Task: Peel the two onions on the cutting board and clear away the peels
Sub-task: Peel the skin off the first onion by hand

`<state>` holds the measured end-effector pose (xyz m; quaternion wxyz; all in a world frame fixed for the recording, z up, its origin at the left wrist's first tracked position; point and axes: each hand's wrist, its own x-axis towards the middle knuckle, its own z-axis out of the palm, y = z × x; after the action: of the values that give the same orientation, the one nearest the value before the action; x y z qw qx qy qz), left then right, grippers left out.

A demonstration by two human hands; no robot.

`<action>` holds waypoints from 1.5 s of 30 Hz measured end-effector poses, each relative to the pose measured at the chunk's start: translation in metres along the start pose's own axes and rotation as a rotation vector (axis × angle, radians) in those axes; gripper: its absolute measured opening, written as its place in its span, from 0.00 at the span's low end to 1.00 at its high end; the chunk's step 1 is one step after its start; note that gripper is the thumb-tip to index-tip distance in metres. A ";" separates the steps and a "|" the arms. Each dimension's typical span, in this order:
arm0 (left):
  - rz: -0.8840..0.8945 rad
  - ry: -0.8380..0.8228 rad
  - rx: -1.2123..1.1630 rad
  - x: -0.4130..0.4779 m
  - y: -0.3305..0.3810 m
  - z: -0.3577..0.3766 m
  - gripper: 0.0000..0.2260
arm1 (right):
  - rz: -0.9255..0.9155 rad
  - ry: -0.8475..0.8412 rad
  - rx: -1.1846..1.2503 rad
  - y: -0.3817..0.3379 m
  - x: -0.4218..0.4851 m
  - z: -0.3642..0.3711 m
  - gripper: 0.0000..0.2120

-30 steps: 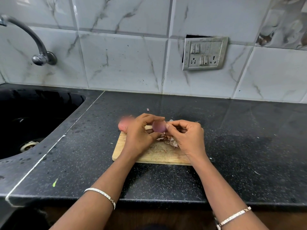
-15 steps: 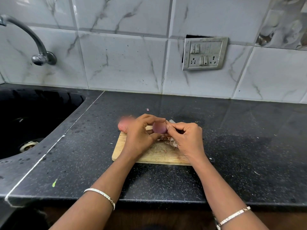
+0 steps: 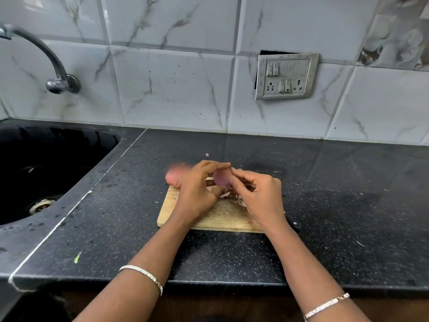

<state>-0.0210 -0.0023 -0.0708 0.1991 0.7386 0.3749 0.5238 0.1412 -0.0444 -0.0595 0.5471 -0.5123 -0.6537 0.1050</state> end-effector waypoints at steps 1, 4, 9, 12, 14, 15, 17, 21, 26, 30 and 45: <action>0.000 0.002 -0.005 -0.001 0.001 0.000 0.24 | -0.018 0.006 -0.029 0.001 0.000 0.000 0.10; 0.005 0.019 -0.030 -0.002 0.004 -0.001 0.25 | -0.051 0.031 -0.061 -0.001 0.000 -0.002 0.08; -0.006 0.031 -0.065 -0.003 0.008 -0.001 0.23 | -0.055 0.057 -0.047 -0.003 0.001 -0.003 0.06; -0.021 0.036 -0.081 -0.003 0.008 -0.002 0.26 | -0.050 0.066 -0.038 -0.003 0.002 -0.002 0.05; -0.049 0.032 -0.108 -0.004 0.009 -0.002 0.28 | -0.053 0.070 -0.035 -0.003 0.001 -0.001 0.05; -0.060 0.030 -0.123 -0.004 0.009 -0.001 0.29 | -0.055 0.071 -0.033 -0.003 0.001 -0.001 0.05; -0.066 0.027 -0.134 -0.004 0.010 -0.001 0.30 | -0.064 0.078 -0.039 -0.004 0.001 0.000 0.05; -0.064 0.031 -0.132 -0.005 0.011 -0.002 0.30 | -0.072 0.085 -0.053 -0.003 0.002 0.002 0.05; -0.062 0.035 -0.125 -0.005 0.012 -0.001 0.28 | -0.050 0.107 -0.065 -0.001 0.003 0.003 0.04; -0.068 0.059 -0.114 -0.003 0.010 -0.001 0.28 | 0.000 0.102 0.002 -0.002 0.001 0.003 0.03; 0.071 -0.004 0.052 -0.004 0.005 0.000 0.20 | -0.124 0.110 -0.168 -0.002 0.000 0.003 0.03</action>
<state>-0.0200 -0.0085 -0.0697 0.1617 0.7576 0.3615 0.5189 0.1372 -0.0435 -0.0590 0.5427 -0.5198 -0.6597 -0.0122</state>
